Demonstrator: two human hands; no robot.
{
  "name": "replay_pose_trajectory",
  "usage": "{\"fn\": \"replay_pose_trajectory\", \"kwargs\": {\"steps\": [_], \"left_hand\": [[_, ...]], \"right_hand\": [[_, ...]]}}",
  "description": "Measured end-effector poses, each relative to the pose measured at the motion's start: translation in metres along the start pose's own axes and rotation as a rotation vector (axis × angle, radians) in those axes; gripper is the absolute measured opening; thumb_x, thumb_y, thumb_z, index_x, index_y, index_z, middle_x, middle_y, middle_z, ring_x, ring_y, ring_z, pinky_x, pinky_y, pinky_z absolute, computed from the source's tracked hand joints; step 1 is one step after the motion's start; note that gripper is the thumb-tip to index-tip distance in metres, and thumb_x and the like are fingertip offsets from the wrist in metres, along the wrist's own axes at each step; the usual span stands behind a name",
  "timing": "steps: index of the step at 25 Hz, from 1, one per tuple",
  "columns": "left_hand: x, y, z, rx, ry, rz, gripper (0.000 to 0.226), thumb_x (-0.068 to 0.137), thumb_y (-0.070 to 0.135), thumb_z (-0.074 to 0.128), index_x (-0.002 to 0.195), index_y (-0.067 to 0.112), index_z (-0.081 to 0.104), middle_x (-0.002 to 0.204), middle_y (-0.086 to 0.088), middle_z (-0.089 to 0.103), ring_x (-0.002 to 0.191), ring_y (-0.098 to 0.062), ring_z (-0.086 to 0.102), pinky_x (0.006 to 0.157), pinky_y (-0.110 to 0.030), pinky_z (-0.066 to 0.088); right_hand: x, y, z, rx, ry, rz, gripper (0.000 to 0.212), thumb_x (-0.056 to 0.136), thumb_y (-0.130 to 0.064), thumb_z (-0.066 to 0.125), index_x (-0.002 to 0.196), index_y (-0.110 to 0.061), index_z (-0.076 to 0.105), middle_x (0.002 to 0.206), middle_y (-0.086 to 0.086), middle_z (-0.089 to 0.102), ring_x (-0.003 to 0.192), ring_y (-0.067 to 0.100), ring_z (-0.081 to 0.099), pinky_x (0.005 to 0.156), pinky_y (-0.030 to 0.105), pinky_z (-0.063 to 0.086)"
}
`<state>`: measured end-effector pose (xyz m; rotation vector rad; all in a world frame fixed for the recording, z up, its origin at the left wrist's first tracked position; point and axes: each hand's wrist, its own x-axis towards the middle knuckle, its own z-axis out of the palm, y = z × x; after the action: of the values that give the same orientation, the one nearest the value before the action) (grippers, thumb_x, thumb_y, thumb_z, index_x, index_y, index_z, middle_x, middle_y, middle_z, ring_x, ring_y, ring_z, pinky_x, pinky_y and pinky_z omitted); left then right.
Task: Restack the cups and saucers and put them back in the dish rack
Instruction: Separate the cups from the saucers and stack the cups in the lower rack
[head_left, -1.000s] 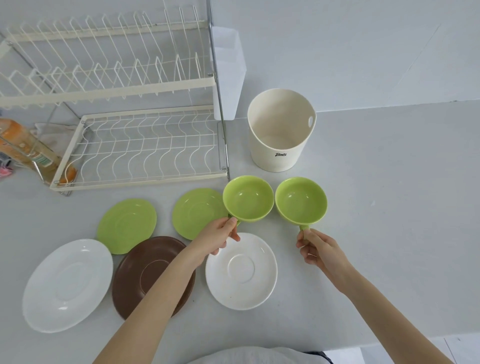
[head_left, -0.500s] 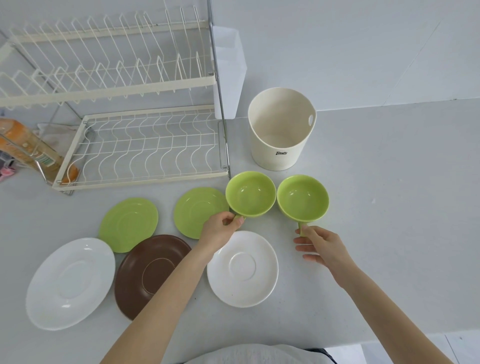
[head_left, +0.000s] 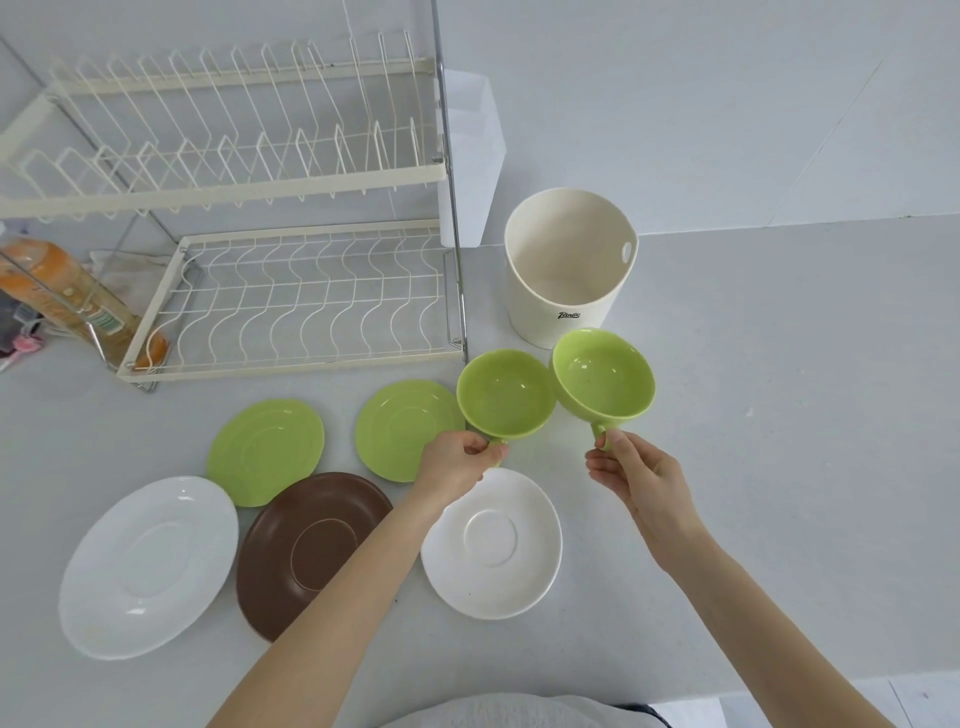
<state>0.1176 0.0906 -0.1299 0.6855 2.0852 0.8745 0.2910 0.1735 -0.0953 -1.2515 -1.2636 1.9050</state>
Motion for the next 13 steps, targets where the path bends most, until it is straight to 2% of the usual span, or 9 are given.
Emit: {"fn": "replay_pose_trajectory", "kwargs": {"steps": [5, 7, 10, 11, 13], "left_hand": [[0.0, -0.001, 0.001, 0.007, 0.008, 0.017, 0.023, 0.082, 0.031, 0.064, 0.075, 0.01, 0.057, 0.057, -0.003, 0.047, 0.033, 0.005, 0.047, 0.037, -0.011, 0.028], [-0.001, -0.001, 0.001, 0.034, 0.008, 0.013, 0.026, 0.082, 0.032, 0.064, 0.07, 0.011, 0.055, 0.054, -0.002, 0.044, 0.039, -0.002, 0.047, 0.038, -0.013, 0.027], [-0.001, -0.001, 0.004, 0.053, -0.002, 0.027, 0.036, 0.083, 0.032, 0.063, 0.059, 0.011, 0.046, 0.053, -0.002, 0.039, 0.053, -0.016, 0.042, 0.048, -0.02, 0.028], [-0.002, 0.0, 0.004, 0.049, -0.007, 0.029, 0.034, 0.083, 0.031, 0.063, 0.061, 0.01, 0.048, 0.052, -0.003, 0.039, 0.051, -0.014, 0.042, 0.048, -0.021, 0.029], [-0.003, 0.001, 0.003, 0.022, -0.025, 0.023, 0.027, 0.084, 0.03, 0.063, 0.069, 0.009, 0.054, 0.053, -0.003, 0.041, 0.038, -0.004, 0.046, 0.039, -0.012, 0.029]], "right_hand": [[-0.004, -0.005, 0.019, -0.05, -0.109, -0.043, 0.029, 0.094, -0.017, 0.045, 0.073, -0.011, 0.063, 0.072, 0.007, 0.062, 0.062, 0.006, 0.063, 0.062, 0.012, 0.053], [-0.003, -0.004, 0.029, -0.067, -0.135, -0.036, 0.028, 0.094, -0.018, 0.046, 0.073, -0.012, 0.063, 0.072, 0.007, 0.063, 0.063, 0.008, 0.063, 0.063, 0.013, 0.052], [-0.001, 0.0, 0.041, -0.091, -0.16, -0.021, 0.029, 0.095, -0.018, 0.045, 0.073, -0.013, 0.063, 0.071, 0.006, 0.064, 0.065, 0.009, 0.063, 0.064, 0.013, 0.052], [0.0, 0.002, 0.044, -0.096, -0.165, -0.018, 0.029, 0.095, -0.018, 0.045, 0.073, -0.014, 0.063, 0.069, 0.004, 0.064, 0.063, 0.006, 0.064, 0.063, 0.012, 0.052], [0.003, 0.004, 0.048, -0.119, -0.175, -0.011, 0.029, 0.095, -0.017, 0.045, 0.072, -0.015, 0.063, 0.067, 0.002, 0.065, 0.059, 0.001, 0.064, 0.06, 0.011, 0.052]]}}
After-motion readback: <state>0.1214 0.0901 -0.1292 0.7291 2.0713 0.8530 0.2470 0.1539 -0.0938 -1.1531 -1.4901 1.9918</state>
